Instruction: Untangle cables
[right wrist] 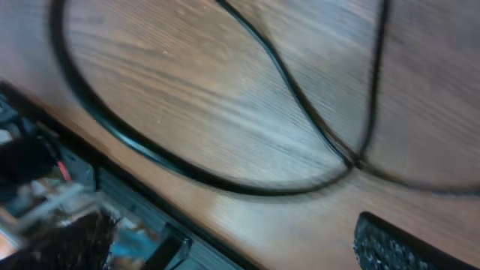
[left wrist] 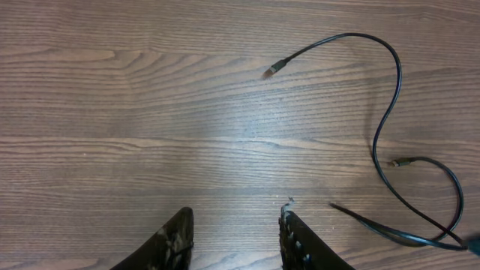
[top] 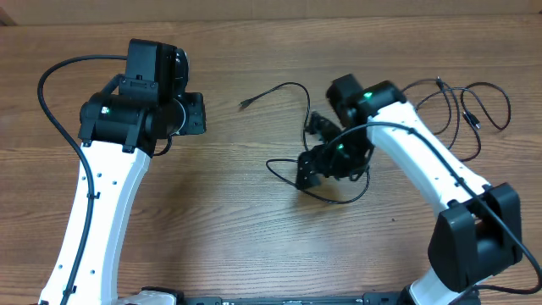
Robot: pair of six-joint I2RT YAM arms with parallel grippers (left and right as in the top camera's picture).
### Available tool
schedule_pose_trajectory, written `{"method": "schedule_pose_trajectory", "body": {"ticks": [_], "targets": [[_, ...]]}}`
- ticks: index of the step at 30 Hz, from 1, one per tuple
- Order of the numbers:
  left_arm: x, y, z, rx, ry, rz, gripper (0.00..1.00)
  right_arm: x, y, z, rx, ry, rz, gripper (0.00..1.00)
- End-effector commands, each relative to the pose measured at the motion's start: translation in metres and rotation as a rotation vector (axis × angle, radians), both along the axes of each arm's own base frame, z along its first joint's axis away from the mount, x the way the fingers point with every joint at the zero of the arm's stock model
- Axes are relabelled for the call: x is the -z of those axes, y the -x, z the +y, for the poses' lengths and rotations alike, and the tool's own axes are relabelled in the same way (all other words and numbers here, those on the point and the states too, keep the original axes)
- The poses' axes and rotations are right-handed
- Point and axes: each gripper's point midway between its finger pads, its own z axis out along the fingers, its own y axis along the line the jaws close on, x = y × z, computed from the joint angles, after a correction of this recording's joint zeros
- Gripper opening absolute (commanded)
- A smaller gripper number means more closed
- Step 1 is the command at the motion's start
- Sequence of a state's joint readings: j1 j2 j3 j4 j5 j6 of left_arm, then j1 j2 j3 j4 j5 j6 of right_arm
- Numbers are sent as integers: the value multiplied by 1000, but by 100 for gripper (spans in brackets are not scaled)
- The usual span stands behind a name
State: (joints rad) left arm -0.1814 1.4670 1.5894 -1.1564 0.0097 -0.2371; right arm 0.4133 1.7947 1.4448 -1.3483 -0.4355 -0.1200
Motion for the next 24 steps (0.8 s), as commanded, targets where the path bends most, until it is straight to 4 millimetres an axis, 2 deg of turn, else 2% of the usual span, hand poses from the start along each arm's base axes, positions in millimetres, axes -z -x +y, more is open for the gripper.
{"method": "schedule_pose_trajectory", "body": {"ticks": [1, 7, 10, 12, 13, 15, 17, 20, 24], "targets": [[1, -1, 2, -20, -7, 3, 37, 11, -10, 4, -64, 8, -99, 100], [2, 0, 3, -20, -9, 10, 38, 24, -59, 0, -58, 87, -332, 100], [3, 2, 3, -20, -10, 16, 37, 23, -69, 1, -53, 93, -375, 93], [3, 2, 3, -20, -10, 17, 38, 23, -69, 1, -52, 92, -376, 72], [3, 2, 3, -20, -10, 16, 37, 23, -68, 1, -49, 93, -372, 57], [3, 1, 3, -21, -10, 16, 38, 24, -66, 0, -47, 97, -363, 34], [3, 1, 3, -21, -9, 15, 38, 24, -66, -1, -46, 98, -359, 6], [3, 2, 2, -19, -6, 17, 38, 19, -69, -1, -15, 97, -361, 4], [3, 2, 2, -17, -3, 18, 38, -9, -90, -13, 76, 133, -402, 4]]}}
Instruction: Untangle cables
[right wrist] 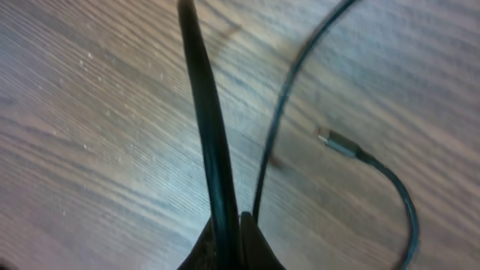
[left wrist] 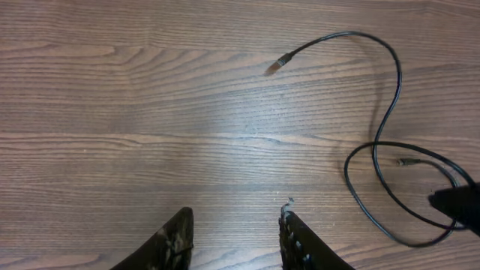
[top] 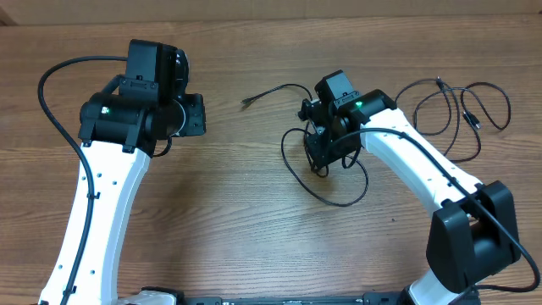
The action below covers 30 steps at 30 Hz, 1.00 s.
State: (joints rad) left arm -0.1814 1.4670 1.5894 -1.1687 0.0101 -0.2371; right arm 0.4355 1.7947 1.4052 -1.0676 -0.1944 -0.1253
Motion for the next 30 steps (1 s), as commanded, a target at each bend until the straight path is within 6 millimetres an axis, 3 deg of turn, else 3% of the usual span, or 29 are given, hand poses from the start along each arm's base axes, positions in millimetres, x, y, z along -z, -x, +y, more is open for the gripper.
{"method": "schedule_pose_trajectory", "body": {"ticks": [1, 6, 8, 9, 11, 15, 18, 22, 30], "targets": [[2, -1, 1, -18, -1, 6, 37, -42, -36, -14, 129, 10, -111, 4], [2, 0, -2, -14, 18, 10, 38, -109, -83, -68, 343, 72, -274, 4], [2, 0, -3, -10, 24, 11, 37, -153, -108, -114, 505, 113, -395, 4], [2, 0, -3, -11, 24, 11, 38, -164, -112, -125, 543, 118, -425, 4], [2, 0, -3, -11, 24, 11, 38, -206, -126, -170, 704, 122, -535, 4], [2, 0, -3, -11, 24, 11, 38, -269, -131, -249, 956, 76, -687, 4], [2, 0, -3, -11, 24, 11, 38, -279, -124, -291, 1047, 97, -717, 4], [2, 0, -3, -11, 24, 11, 38, -269, -110, -336, 1146, 147, -683, 4], [2, 0, -3, -12, 25, 12, 38, -243, -94, -378, 1237, 202, -612, 4]]}}
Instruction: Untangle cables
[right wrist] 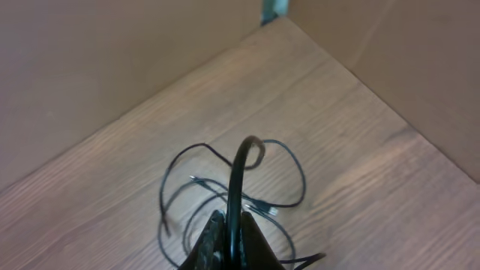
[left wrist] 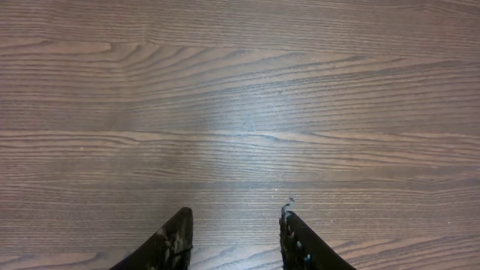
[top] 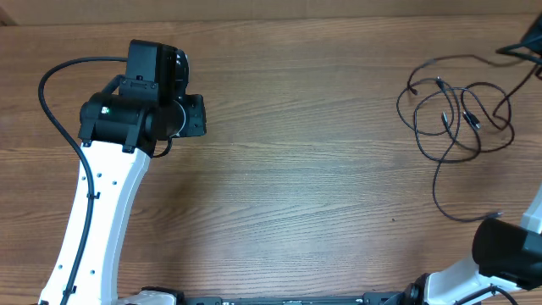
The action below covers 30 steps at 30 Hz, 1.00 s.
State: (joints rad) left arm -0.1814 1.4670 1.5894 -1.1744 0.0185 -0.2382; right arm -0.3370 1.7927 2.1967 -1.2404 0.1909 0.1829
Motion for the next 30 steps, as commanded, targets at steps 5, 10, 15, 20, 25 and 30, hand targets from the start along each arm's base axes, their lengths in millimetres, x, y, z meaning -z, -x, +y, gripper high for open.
{"method": "schedule_pose_trajectory", "body": {"ticks": [5, 10, 15, 20, 25, 30], "targets": [[1, -1, -3, -17, 24, 7, 38, 31, 7, -22, 59, -21, 61, 4], [1, -1, -4, -13, 30, 7, 39, 44, 0, -7, -4, -94, 63, 82], [1, -1, -3, -15, 25, 5, 42, 48, -9, 22, -129, -218, 36, 97], [1, -2, 0, -24, 10, 2, 42, 52, -7, 48, -213, -331, 41, 100], [0, -3, 1, -28, 4, -5, 43, 63, 7, 69, -305, -402, 110, 100], [-5, -12, 2, -37, -3, -48, 47, 74, 13, 112, -502, -485, 158, 100]]}}
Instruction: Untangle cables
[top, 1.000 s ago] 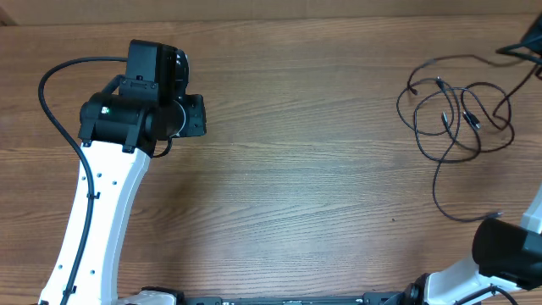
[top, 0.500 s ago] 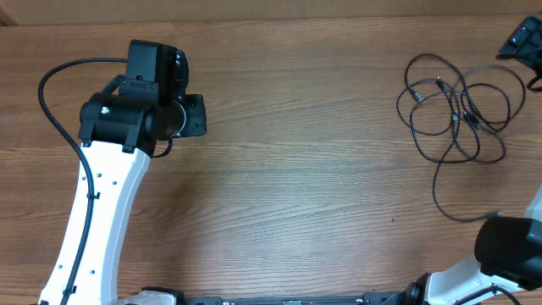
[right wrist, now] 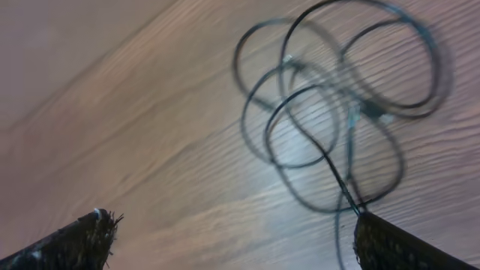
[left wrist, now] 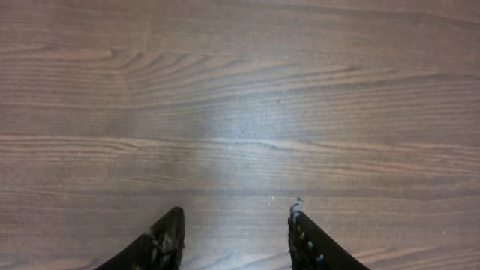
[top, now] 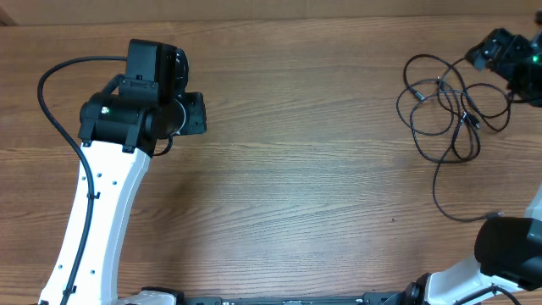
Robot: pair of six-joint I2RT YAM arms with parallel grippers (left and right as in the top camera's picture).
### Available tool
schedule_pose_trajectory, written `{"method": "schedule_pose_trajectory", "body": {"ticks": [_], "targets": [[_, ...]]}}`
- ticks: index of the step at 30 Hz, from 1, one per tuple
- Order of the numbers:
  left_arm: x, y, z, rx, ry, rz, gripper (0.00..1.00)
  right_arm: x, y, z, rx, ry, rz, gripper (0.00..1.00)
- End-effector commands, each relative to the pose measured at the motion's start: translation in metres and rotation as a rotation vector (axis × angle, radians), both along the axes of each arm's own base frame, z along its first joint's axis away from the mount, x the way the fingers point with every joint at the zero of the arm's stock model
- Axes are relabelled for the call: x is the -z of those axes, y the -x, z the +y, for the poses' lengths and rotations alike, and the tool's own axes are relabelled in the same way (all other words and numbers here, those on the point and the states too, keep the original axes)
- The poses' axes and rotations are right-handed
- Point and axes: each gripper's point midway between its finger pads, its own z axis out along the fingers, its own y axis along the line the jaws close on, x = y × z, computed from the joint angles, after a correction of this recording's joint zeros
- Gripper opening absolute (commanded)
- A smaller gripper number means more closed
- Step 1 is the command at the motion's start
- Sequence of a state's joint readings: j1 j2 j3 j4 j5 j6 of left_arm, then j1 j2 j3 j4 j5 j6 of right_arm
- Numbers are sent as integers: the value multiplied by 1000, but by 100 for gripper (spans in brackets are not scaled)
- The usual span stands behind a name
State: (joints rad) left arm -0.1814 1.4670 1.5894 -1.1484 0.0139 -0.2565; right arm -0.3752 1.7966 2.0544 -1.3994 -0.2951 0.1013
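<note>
A loose tangle of thin black cables (top: 447,108) lies on the wooden table at the far right, and one tail curves down to a plug (top: 498,215). My right gripper (top: 494,52) hovers over the tangle's upper right edge. In the right wrist view the right gripper (right wrist: 229,219) is open, its fingertips (right wrist: 99,225) wide apart with nothing between them. The cable loops (right wrist: 337,112) overlap on the wood ahead of it. My left gripper (top: 191,113) is at the left, far from the cables. The left gripper (left wrist: 235,213) is open over bare wood.
The table's far edge runs along the top of the overhead view, close behind the right gripper. The left arm's own black cable (top: 51,93) arcs out to the left of the arm.
My right gripper was shut on a cable and held it up at the far right corner. Now it is open and lower, and the cable lies among the loops. The left arm has barely moved.
A long cable lay in the table's middle with my right gripper low over it, and a second bundle lay at the right. Then the gripper was shut on that cable. Then both were at the far right, the middle bare. Now the cable is let go.
</note>
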Motion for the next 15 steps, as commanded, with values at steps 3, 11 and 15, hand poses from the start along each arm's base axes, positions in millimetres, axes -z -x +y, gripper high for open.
{"method": "schedule_pose_trajectory", "body": {"ticks": [3, 11, 15], "targets": [[-8, -16, 1, -21, -7, -69, 53, 12, 0, 71, -324, -98, -12, 100], [0, -13, 24, -114, -103, -39, 77, 44, 7, 139, -473, 113, 124, 100], [17, 8, 29, -118, -134, 80, 100, 48, 12, 161, -433, 190, 167, 100]]}}
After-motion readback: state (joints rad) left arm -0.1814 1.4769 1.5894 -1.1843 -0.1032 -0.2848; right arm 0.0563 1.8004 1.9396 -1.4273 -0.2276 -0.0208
